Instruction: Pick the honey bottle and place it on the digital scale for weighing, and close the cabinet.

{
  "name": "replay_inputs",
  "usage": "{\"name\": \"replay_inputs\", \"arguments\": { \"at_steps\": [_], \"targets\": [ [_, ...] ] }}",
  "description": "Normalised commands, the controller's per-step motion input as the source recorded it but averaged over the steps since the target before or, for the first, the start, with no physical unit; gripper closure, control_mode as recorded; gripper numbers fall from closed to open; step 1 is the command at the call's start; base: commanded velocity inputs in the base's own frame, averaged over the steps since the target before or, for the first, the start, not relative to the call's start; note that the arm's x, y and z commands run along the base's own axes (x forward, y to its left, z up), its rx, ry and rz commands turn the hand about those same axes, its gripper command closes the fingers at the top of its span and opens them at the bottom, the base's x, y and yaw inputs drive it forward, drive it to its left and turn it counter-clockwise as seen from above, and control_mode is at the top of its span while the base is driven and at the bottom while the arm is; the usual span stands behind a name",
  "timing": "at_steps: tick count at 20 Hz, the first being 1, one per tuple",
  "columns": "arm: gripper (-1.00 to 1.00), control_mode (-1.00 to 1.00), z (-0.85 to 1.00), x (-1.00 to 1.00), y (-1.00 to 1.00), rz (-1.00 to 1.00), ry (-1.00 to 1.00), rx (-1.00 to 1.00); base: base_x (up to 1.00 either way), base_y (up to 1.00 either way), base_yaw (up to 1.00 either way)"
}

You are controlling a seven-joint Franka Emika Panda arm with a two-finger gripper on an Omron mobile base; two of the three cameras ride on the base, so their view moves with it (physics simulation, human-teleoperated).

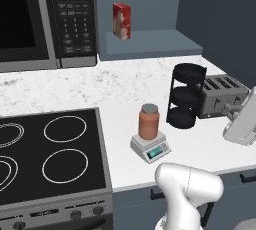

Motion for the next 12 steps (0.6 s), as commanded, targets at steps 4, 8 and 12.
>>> {"name": "replay_inputs", "arguments": {
  "at_steps": [4,8,12],
  "targets": [
    [1.0,-1.0,-0.3,-1.0,0.54,-0.63,-0.18,0.03,0.0,0.0,0.0],
    [1.0,-1.0,-0.01,-1.0,0.75,-0.52,-0.35,0.02,0.0,0.0,0.0],
    [1.0,-1.0,0.03,-1.0,-0.15,-0.34,-0.34,0.04,0.0,0.0,0.0]
  ]
}}
